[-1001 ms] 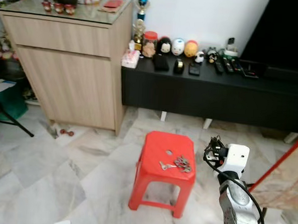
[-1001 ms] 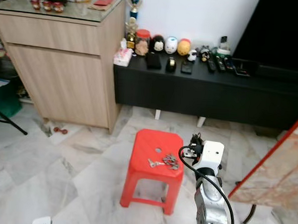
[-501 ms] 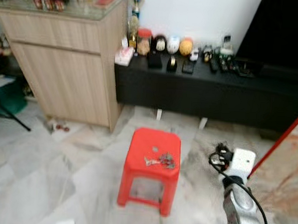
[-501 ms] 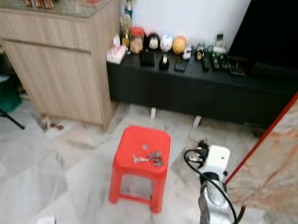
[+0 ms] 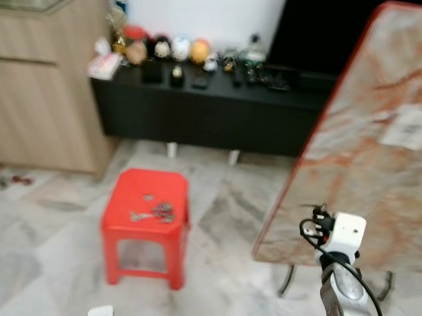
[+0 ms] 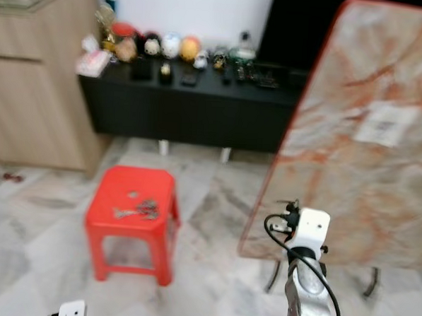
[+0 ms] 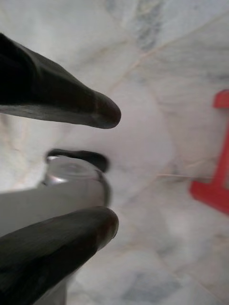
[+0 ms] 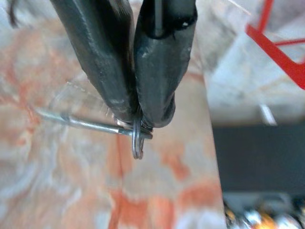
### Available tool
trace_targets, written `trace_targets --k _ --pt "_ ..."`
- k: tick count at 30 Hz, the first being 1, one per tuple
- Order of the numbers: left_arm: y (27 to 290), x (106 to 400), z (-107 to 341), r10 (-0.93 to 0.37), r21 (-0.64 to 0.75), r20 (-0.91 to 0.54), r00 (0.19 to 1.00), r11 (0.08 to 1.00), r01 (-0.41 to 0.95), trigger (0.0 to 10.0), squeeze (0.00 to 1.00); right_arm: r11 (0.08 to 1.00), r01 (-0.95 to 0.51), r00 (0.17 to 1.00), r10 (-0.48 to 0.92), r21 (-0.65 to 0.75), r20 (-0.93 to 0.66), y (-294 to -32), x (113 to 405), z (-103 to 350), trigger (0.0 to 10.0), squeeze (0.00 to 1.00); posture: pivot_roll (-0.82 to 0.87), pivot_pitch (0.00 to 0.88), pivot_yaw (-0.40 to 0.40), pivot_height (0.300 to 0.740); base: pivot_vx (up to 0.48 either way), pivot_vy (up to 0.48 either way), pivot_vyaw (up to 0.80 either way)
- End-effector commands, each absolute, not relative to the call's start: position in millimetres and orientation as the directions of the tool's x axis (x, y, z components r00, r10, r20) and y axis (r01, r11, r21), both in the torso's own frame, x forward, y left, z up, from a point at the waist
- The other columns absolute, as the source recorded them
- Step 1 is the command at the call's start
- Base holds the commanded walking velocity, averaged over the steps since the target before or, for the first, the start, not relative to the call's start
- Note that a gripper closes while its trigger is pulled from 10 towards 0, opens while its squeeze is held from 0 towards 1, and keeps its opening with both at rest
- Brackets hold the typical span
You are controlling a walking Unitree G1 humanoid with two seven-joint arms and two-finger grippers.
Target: Hang keys on a hook
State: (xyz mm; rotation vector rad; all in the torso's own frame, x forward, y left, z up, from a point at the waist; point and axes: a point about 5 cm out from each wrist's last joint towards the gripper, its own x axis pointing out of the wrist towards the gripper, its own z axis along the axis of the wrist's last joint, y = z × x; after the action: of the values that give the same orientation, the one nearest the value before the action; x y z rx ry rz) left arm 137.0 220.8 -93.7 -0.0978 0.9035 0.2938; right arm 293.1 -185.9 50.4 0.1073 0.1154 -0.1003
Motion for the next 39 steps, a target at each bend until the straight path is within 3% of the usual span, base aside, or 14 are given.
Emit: trace_targets --k 1,16,39 --pt "217.9 134.2 -95.5 0.202 0.043 -0.796 0.570 0.959 -0.281 10.0 0.00 0.990 0.104 0.991 -0.095 0.096 -0.097 -188.5 297.4 56.9 10.0 0.00 0.17 0.022 -0.084 0.740 0.000 -0.480 0.00" --pt "221.2 132.5 -95.9 0.205 0.050 -0.805 0.556 0.958 -0.281 10.0 0.00 0.990 0.118 0.992 -0.114 0.079 -0.057 -189.3 308.8 66.0 10.0 0.00 0.17 0.000 -0.065 0.740 0.000 -0.442 0.00" --pt "232.6 128.8 -95.1 0.238 0.051 -0.810 0.536 0.939 -0.341 10.0 0.00 0.995 0.084 0.996 -0.085 0.061 0.001 -175.6 325.3 78.3 10.0 0.00 0.18 0.000 -0.063 0.740 0.000 0.000 0.00"
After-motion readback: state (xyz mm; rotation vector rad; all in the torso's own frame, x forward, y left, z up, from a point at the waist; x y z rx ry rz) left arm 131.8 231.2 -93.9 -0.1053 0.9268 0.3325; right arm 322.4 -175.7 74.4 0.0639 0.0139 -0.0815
